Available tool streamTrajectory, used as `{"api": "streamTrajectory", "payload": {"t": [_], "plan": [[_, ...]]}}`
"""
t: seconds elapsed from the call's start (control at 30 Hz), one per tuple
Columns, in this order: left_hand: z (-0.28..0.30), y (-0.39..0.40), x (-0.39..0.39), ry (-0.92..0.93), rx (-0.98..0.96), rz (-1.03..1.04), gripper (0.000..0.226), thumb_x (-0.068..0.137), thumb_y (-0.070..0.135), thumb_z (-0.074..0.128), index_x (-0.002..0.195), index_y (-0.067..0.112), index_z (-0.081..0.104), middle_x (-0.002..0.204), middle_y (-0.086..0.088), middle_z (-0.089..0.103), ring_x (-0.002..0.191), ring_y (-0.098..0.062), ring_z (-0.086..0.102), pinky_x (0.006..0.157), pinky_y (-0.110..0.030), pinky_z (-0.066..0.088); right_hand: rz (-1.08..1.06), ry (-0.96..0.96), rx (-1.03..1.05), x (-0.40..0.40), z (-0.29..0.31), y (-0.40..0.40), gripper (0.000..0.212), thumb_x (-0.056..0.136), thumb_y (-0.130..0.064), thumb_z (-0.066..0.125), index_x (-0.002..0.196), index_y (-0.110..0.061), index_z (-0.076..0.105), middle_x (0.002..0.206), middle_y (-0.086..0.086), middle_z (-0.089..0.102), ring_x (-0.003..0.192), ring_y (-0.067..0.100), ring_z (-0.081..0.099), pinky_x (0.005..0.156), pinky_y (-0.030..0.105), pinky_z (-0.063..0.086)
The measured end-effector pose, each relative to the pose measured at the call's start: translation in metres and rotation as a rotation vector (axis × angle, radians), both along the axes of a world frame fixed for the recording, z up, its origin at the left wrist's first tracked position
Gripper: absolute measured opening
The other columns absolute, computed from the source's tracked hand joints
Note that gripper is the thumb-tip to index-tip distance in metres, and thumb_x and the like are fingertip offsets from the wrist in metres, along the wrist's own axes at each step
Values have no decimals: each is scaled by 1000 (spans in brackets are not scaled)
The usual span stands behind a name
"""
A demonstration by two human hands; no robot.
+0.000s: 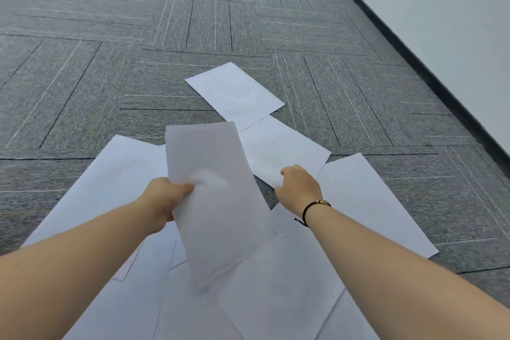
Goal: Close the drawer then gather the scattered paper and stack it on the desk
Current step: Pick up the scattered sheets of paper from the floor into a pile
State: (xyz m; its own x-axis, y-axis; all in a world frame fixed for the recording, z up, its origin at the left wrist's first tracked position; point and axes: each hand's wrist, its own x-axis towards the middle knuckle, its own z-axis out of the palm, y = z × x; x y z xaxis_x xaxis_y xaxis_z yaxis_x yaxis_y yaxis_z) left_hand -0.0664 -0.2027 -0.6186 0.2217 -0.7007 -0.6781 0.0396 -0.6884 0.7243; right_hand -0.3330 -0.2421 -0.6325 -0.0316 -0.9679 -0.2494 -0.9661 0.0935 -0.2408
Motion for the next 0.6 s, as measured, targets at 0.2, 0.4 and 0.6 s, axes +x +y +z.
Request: {"api": "streamTrajectory", "payload": {"t": [0.2,0.4,0.6], "plan": [[-9,-1,20,-46,4,65,14,90,6,67,103,6,64,109,-16,69,88,-33,67,65,-36,53,185,202,145,3,-17,-19,33,81,-16,59,112,-6,53,117,15,58,107,33,59,76,32,43],[-16,6,34,-33,90,-28,26,89,4,67,114,5,65,110,-13,72,95,-33,70,74,-39,56,272,402,78,26,-29,-25,31,86,-5,56,117,-4,57,116,12,61,111,33,59,83,35,49],[-13,2,47,6,90,-37,31,89,4,66,119,7,64,113,-13,73,99,-33,70,78,-42,57,215,395,33,32,-35,-26,31,88,3,41,116,0,54,113,17,66,108,36,60,78,36,47]]}}
